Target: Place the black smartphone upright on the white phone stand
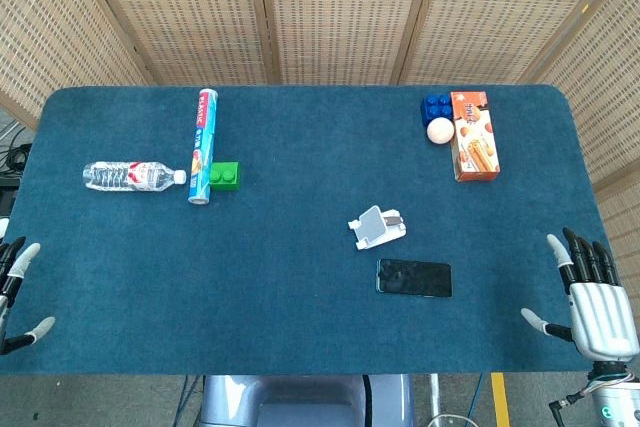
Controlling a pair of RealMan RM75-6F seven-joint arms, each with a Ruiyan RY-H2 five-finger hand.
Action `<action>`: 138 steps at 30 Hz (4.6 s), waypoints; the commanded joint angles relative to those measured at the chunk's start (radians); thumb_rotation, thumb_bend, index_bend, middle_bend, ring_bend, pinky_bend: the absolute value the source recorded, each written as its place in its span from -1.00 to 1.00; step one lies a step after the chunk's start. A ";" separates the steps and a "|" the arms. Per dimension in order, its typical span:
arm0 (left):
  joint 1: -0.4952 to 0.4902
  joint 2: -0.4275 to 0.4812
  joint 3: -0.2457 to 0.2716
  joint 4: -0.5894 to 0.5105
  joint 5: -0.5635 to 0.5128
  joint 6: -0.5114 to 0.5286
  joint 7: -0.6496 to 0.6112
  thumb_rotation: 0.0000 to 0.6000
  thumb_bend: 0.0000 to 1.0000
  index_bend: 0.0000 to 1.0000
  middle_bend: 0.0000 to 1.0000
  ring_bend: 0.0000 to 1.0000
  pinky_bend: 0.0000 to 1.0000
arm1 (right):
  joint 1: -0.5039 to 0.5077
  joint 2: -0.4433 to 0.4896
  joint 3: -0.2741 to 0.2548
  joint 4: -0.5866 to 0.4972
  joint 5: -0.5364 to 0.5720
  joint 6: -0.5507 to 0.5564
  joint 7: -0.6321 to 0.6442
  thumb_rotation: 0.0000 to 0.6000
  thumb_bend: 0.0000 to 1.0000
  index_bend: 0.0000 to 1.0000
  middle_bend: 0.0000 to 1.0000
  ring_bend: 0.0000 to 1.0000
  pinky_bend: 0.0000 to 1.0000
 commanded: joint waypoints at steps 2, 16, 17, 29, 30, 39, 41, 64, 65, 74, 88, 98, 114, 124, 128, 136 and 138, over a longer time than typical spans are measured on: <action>-0.001 -0.001 -0.001 0.001 -0.006 -0.005 -0.002 1.00 -1.00 -1.00 -1.00 -1.00 -1.00 | 0.003 -0.002 -0.001 0.000 0.000 -0.010 -0.008 1.00 -1.00 -1.00 -1.00 -1.00 -1.00; -0.015 -0.008 -0.008 -0.008 -0.027 -0.039 0.029 1.00 -1.00 -1.00 -1.00 -1.00 -1.00 | 0.204 -0.180 -0.010 0.097 0.049 -0.371 -0.179 1.00 -1.00 -0.93 -0.96 -1.00 -0.96; -0.017 -0.009 -0.010 -0.009 -0.033 -0.043 0.033 1.00 -1.00 -1.00 -1.00 -1.00 -1.00 | 0.218 -0.198 -0.004 0.097 0.068 -0.391 -0.193 1.00 -1.00 -0.90 -0.92 -0.99 -0.92; -0.032 -0.010 -0.021 -0.022 -0.071 -0.077 0.055 1.00 -1.00 -1.00 -1.00 -1.00 -1.00 | 0.317 -0.352 0.069 0.118 0.296 -0.462 -0.371 1.00 -0.95 -0.64 -0.65 -0.74 -0.64; -0.032 -0.010 -0.021 -0.022 -0.071 -0.076 0.054 1.00 -1.00 -1.00 -1.00 -1.00 -1.00 | 0.320 -0.363 0.072 0.122 0.311 -0.461 -0.374 1.00 -0.94 -0.63 -0.64 -0.72 -0.62; -0.030 -0.009 -0.020 -0.023 -0.070 -0.073 0.050 1.00 -1.00 -1.00 -1.00 -1.00 -1.00 | 0.345 -0.426 0.076 0.174 0.386 -0.461 -0.358 1.00 -0.89 -0.57 -0.57 -0.64 -0.54; -0.032 -0.008 -0.021 -0.023 -0.073 -0.075 0.049 1.00 -1.00 -1.00 -1.00 -1.00 -1.00 | 0.349 -0.428 0.077 0.178 0.395 -0.464 -0.339 1.00 -0.85 -0.57 -0.54 -0.61 -0.49; -0.035 -0.016 -0.023 -0.025 -0.083 -0.078 0.065 1.00 -1.00 -1.00 -1.00 -1.00 -1.00 | 0.369 -0.490 0.043 0.317 0.375 -0.458 -0.240 1.00 -0.80 -0.50 -0.47 -0.53 -0.47; -0.035 -0.016 -0.023 -0.026 -0.084 -0.079 0.067 1.00 -1.00 -1.00 -1.00 -1.00 -1.00 | 0.370 -0.492 0.042 0.324 0.374 -0.462 -0.233 1.00 -0.79 -0.50 -0.47 -0.53 -0.47; -0.037 -0.026 -0.024 -0.024 -0.092 -0.083 0.089 1.00 -1.00 -1.00 -1.00 -1.00 -1.00 | 0.395 -0.473 0.026 0.360 0.370 -0.548 -0.165 1.00 -0.61 -0.45 -0.39 -0.42 -0.34; -0.039 -0.026 -0.023 -0.021 -0.094 -0.087 0.084 1.00 -1.00 -1.00 -1.00 -1.00 -1.00 | 0.395 -0.429 -0.002 0.363 0.247 -0.522 -0.070 1.00 -0.07 -0.03 0.14 0.14 0.00; -0.035 -0.021 -0.021 -0.026 -0.087 -0.079 0.076 1.00 -1.00 -1.00 -1.00 -1.00 -1.00 | 0.376 -0.344 -0.023 0.262 0.057 -0.364 -0.110 1.00 -0.07 -0.03 0.15 0.14 0.00; -0.036 -0.011 -0.023 -0.027 -0.090 -0.080 0.051 1.00 -1.00 -1.00 -1.00 -1.00 -1.00 | 0.521 -0.212 0.118 0.076 -0.060 -0.363 -0.667 1.00 -0.07 -0.03 0.14 0.14 0.00; -0.046 -0.002 -0.021 -0.023 -0.094 -0.104 0.030 1.00 -1.00 -1.00 -1.00 -1.00 -1.00 | 0.654 -0.237 0.174 0.045 0.064 -0.503 -1.235 1.00 -0.07 -0.03 0.14 0.14 0.01; -0.051 0.001 -0.019 -0.026 -0.094 -0.114 0.029 1.00 -1.00 -1.00 -1.00 -1.00 -1.00 | 0.707 -0.276 0.174 0.040 0.168 -0.544 -1.427 1.00 -0.07 -0.03 0.14 0.14 0.00; -0.063 0.008 -0.025 -0.027 -0.115 -0.138 0.017 1.00 -1.00 -1.00 -1.00 -1.00 -1.00 | 0.768 -0.343 0.124 0.048 0.327 -0.542 -1.607 1.00 -0.06 -0.03 0.13 0.14 0.00; -0.065 0.009 -0.026 -0.028 -0.118 -0.142 0.018 1.00 -1.00 -1.00 -1.00 -1.00 -1.00 | 0.782 -0.352 0.116 0.047 0.377 -0.538 -1.616 1.00 -0.05 -0.03 0.13 0.14 0.01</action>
